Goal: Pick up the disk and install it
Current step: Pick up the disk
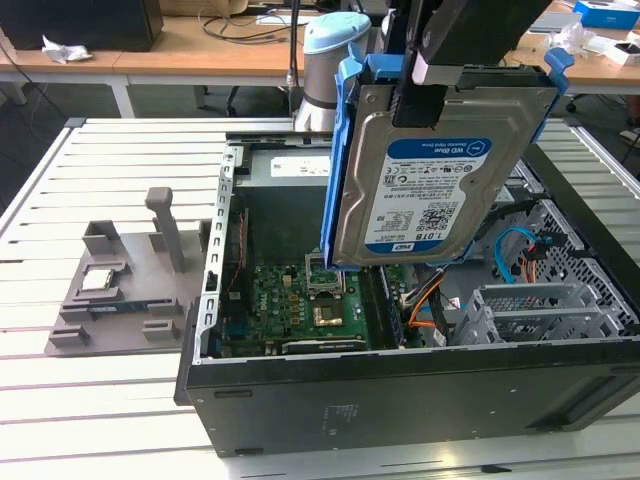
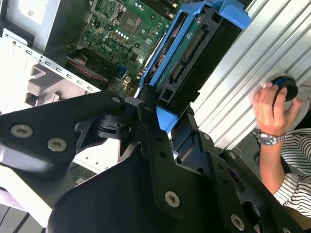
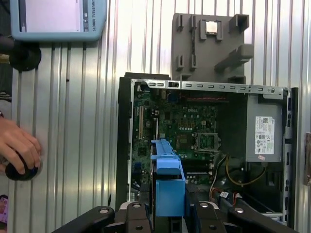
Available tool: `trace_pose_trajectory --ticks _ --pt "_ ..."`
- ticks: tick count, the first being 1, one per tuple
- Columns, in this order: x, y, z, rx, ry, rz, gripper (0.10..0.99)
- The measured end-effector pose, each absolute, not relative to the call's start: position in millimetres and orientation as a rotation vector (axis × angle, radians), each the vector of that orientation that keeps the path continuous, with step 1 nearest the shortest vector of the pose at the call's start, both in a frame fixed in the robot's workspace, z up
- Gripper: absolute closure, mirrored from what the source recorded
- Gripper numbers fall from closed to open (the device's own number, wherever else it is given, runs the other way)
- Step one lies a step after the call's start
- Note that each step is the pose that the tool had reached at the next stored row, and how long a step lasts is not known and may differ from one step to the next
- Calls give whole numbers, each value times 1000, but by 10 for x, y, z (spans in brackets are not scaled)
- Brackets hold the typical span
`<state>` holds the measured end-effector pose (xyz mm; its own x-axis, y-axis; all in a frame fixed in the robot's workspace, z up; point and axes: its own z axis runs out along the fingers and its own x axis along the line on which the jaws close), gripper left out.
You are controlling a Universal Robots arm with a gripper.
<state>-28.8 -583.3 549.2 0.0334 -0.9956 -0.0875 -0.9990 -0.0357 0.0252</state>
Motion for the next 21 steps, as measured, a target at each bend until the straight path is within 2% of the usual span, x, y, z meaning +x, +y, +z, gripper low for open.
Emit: trace_pose_trajectory --ticks 21 --pt "-73 -5833 5466 -2227 2151 125 722"
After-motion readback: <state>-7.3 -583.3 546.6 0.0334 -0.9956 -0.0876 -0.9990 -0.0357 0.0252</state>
